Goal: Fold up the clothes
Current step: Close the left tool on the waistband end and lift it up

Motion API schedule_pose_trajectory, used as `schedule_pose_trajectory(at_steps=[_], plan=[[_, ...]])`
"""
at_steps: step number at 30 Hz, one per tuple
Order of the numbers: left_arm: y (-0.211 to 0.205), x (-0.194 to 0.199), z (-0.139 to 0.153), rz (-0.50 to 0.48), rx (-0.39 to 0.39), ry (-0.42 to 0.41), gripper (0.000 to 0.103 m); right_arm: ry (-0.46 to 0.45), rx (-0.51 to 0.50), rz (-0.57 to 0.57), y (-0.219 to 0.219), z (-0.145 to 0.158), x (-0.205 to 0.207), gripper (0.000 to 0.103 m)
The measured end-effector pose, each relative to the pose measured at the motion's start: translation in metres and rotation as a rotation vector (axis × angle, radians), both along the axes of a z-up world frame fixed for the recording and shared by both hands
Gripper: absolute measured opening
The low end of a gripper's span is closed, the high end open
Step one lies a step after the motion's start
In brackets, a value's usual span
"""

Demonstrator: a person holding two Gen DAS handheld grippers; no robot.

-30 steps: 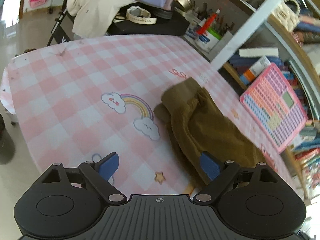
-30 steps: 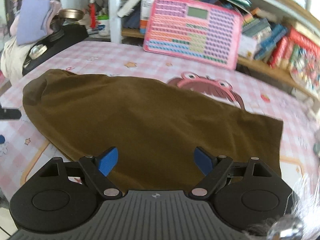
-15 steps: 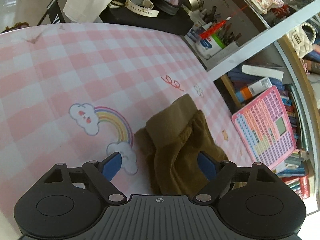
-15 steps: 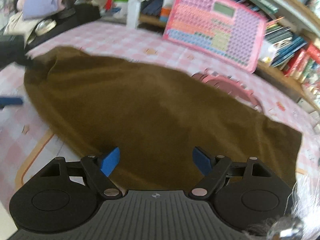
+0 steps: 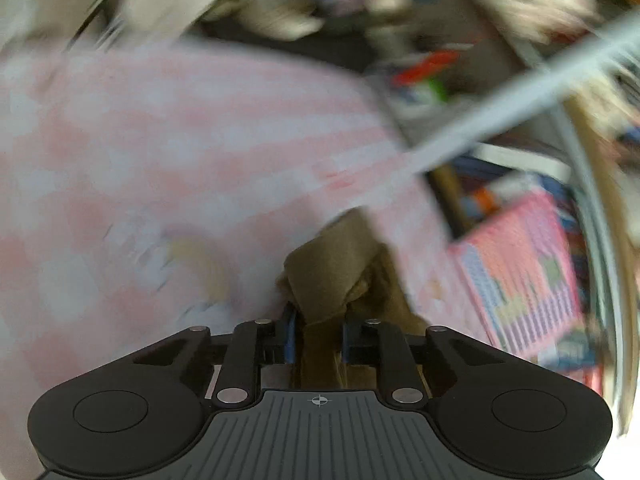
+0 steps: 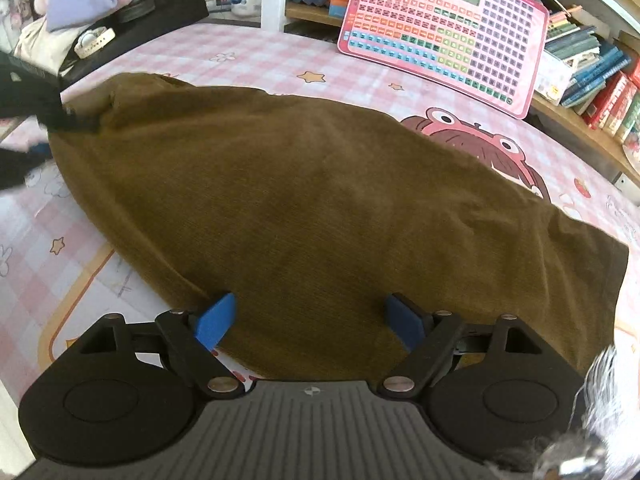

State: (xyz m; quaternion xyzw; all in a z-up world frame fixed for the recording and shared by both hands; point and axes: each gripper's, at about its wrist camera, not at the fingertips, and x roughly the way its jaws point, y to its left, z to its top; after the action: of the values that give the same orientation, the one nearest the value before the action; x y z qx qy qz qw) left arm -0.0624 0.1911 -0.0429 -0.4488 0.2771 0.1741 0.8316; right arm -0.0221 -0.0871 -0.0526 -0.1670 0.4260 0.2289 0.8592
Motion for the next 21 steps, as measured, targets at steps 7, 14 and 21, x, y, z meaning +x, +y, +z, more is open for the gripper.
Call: schedule_pose_trajectory(at_steps=[7, 14, 21], plan=[[-0.015, -0.003, 0.016, -0.11, 0.149, -0.057, 0.018, -0.124, 0.056, -0.048, 0.032, 0.031, 0.046, 0.078], [-0.019, -0.002, 0.025, -0.153, 0.178, -0.104, 0.018, -0.143, -0.057, -0.041, 0.058, -0.009, 0.072, 0.084], [-0.033, -0.006, 0.042, -0.227, 0.259, -0.171, 0.018, -0.147, -0.047, 0.052, 0.042, 0.009, 0.031, 0.08]])
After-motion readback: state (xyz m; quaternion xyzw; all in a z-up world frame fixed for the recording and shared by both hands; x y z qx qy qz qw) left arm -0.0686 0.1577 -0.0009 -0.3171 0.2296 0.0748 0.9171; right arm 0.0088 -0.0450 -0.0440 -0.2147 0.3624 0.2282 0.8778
